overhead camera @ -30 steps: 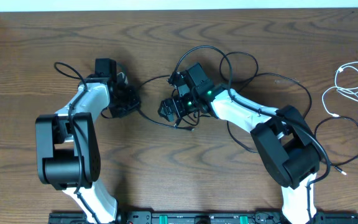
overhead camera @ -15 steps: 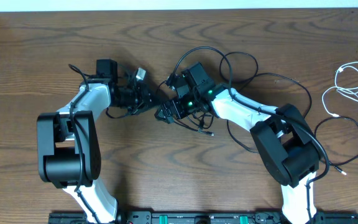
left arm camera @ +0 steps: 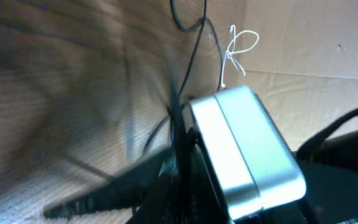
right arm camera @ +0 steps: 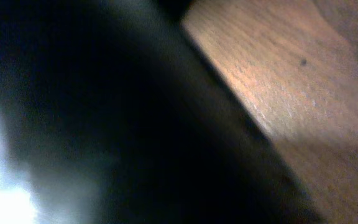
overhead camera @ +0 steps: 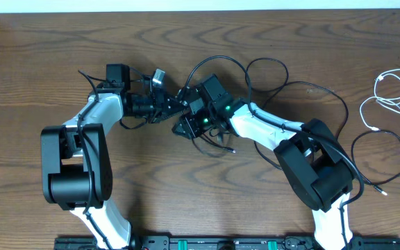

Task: Untangle cables

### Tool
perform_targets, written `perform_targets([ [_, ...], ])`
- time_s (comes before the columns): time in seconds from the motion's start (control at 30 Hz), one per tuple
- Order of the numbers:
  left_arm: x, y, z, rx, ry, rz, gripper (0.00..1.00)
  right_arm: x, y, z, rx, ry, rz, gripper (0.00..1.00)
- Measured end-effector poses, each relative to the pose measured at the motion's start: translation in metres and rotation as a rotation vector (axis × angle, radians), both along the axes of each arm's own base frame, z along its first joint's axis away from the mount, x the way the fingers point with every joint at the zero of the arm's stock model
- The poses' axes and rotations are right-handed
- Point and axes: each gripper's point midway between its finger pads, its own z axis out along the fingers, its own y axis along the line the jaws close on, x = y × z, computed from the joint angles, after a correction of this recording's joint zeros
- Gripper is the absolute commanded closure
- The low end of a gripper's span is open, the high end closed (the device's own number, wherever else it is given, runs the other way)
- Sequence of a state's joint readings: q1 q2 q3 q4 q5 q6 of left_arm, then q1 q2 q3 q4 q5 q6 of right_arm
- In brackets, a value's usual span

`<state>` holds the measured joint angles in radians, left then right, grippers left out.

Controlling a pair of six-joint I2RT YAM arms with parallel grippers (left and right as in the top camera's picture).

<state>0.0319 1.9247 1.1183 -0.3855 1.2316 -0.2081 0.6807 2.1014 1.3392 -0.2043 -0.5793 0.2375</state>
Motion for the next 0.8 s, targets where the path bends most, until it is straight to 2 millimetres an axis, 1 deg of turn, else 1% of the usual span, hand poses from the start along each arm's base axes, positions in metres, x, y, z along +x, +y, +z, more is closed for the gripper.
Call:
perform_targets([
  [0.17, 0.001, 0.002, -0.003, 0.019, -0.002, 0.007, 0.92, -0.001, 0.002, 0.001, 0.004, -0.003, 0.005, 0.99],
  [0.2, 0.001, 0.002, -0.004, 0.026, -0.002, 0.008, 0.90, -0.001, 0.002, 0.000, 0.003, -0.001, 0.005, 0.99],
  [0.23, 0.002, 0.002, -0.005, 0.033, -0.002, 0.009, 0.63, -0.002, 0.001, 0.000, 0.000, 0.000, 0.005, 0.99],
  [0.27, 0.002, 0.003, -0.007, 0.042, -0.003, 0.010, 0.51, -0.002, 0.001, 0.000, -0.003, 0.001, 0.005, 0.99],
  [0.33, 0.003, 0.005, -0.012, 0.077, 0.000, 0.020, 0.27, 0.001, -0.002, 0.003, -0.009, -0.008, -0.004, 0.99],
  [0.37, 0.004, 0.007, -0.015, 0.090, 0.002, 0.025, 0.20, 0.003, -0.005, 0.007, -0.012, -0.016, -0.011, 0.99],
  [0.4, 0.004, 0.008, -0.016, 0.100, 0.002, 0.029, 0.15, 0.004, -0.007, 0.013, -0.017, -0.028, -0.020, 0.99],
  [0.43, 0.005, 0.008, -0.017, 0.105, -0.001, 0.030, 0.06, 0.005, -0.010, 0.019, -0.027, -0.040, -0.029, 0.99],
  [0.53, 0.006, 0.008, -0.018, 0.116, -0.002, 0.033, 0.05, 0.004, -0.020, 0.039, -0.055, -0.091, -0.041, 0.99],
  [0.6, 0.008, 0.012, -0.025, 0.163, -0.003, 0.046, 0.05, 0.004, -0.025, 0.056, -0.066, -0.142, -0.038, 0.99],
  [0.7, 0.012, 0.024, -0.039, 0.262, 0.005, 0.080, 0.05, 0.008, -0.038, 0.100, -0.078, -0.275, -0.049, 0.99],
  [0.8, 0.014, 0.032, -0.048, 0.329, 0.015, 0.102, 0.05, 0.019, -0.062, 0.153, -0.103, -0.448, -0.123, 0.99],
])
